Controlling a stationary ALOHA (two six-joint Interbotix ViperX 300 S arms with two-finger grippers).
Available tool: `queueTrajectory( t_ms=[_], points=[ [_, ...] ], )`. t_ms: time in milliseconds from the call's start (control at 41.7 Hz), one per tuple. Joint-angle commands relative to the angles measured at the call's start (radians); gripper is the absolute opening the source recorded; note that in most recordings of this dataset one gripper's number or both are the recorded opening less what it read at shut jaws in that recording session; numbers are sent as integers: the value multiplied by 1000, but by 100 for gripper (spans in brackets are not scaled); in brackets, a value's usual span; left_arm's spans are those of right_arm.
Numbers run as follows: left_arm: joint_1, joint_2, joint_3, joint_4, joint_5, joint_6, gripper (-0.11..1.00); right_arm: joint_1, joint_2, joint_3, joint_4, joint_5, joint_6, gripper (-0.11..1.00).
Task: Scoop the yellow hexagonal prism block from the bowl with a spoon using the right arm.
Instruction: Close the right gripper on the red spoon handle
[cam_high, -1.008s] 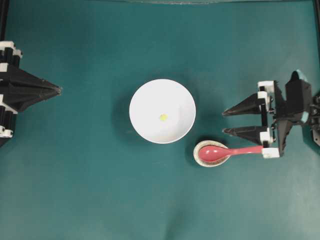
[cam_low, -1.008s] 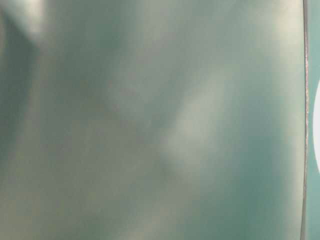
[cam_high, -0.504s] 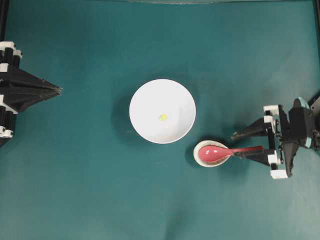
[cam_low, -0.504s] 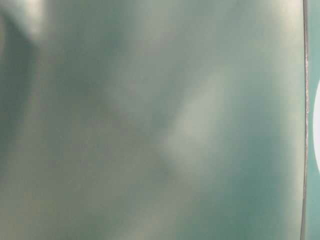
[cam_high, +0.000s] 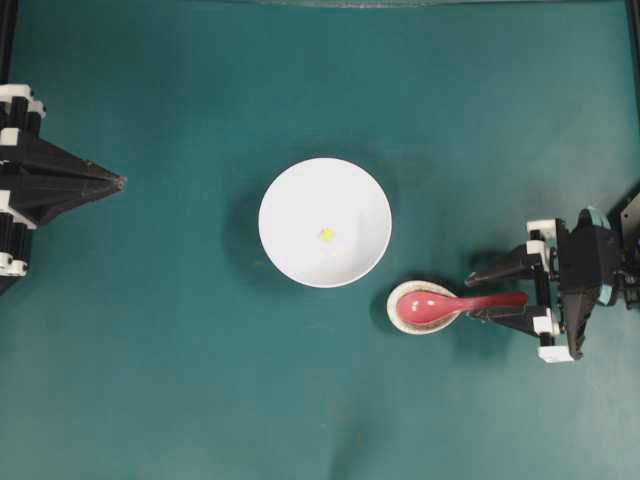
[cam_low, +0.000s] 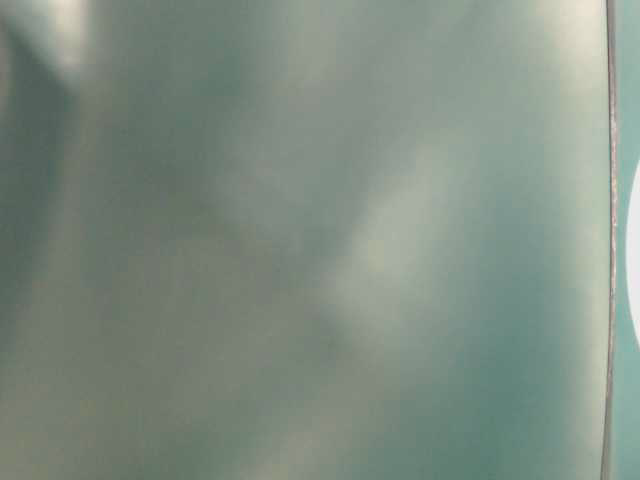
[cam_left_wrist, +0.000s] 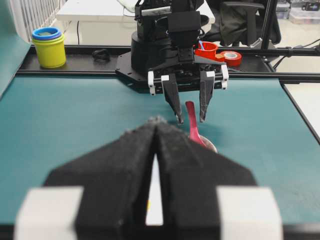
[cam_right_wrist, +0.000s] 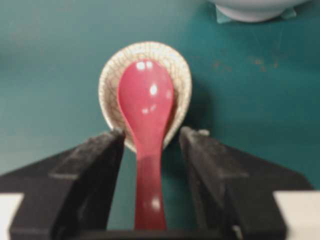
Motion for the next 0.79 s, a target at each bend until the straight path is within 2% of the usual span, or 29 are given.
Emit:
queueTrajectory(
  t_ms=[0,768],
  points=[
    [-2,5,-15,2,0,-2,0,8,6,-6,3,-11,2,55],
    [-2,5,-15,3,11,-2,0,20,29,-11,2,3,3,55]
  ],
)
